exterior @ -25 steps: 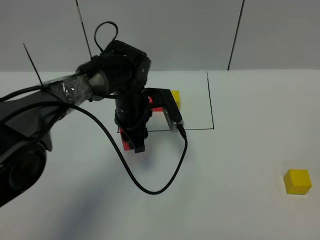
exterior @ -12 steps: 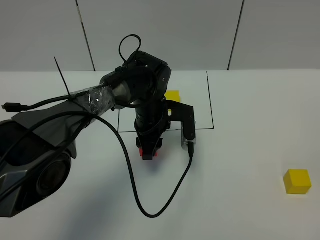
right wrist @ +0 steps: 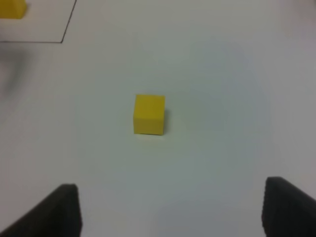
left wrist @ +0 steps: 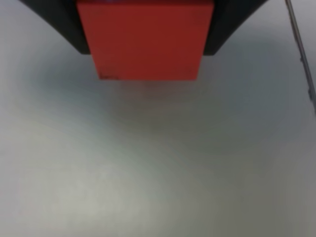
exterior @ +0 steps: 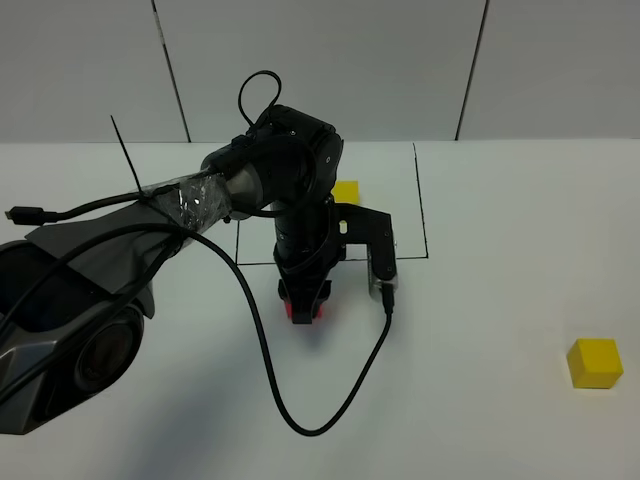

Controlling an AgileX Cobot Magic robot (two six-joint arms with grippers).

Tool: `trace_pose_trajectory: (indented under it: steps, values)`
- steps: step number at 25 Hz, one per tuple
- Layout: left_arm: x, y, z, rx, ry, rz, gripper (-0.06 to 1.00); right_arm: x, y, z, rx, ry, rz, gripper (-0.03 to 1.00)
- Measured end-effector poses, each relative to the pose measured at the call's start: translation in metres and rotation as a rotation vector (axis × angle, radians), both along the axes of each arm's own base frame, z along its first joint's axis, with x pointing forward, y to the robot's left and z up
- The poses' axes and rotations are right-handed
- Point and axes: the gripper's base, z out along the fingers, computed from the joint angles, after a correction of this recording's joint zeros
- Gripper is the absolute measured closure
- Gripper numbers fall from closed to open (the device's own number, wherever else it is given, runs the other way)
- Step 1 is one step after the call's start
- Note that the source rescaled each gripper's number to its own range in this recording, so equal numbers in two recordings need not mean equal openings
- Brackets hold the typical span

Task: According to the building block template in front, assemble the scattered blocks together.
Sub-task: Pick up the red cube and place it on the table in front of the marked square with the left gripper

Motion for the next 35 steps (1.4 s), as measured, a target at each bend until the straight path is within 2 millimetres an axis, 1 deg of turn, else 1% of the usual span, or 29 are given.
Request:
trace_pose_trajectory:
  steps: [2,7,26,27,28,29,31,33,35]
  values:
    - [0.0,0.001,-0.001,0.008,-0.003,-0.001,0.94,0.0,0.0,0.0,0.0,0.0,0.0,0.42]
    - [0.001,0.002,-0.013,0.037,0.007,-0.002,0.94,0.0,0.0,0.0,0.0,0.0,0.0,0.42]
    - [0.002,0.002,-0.014,0.038,0.007,0.002,0.94,0.0,0.0,0.0,0.0,0.0,0.0,0.42]
    - [0.002,0.002,-0.014,0.038,0.007,0.002,0.92,0.0,0.0,0.0,0.0,0.0,0.0,0.42]
    - [0.002,0.002,-0.014,0.039,0.007,0.003,0.87,0.0,0.0,0.0,0.0,0.0,0.0,0.42]
    - [0.002,0.002,-0.014,0.038,0.005,0.006,0.78,0.0,0.0,0.0,0.0,0.0,0.0,0.42]
    - [0.004,0.001,-0.013,0.036,-0.003,0.026,0.57,0.0,0.0,0.0,0.0,0.0,0.0,0.42]
    - [0.007,-0.001,-0.008,0.024,-0.024,0.048,0.33,0.0,0.0,0.0,0.0,0.0,0.0,0.42]
    - [0.01,-0.003,0.0,0.005,-0.051,0.077,0.15,0.0,0.0,0.0,0.0,0.0,0.0,0.42]
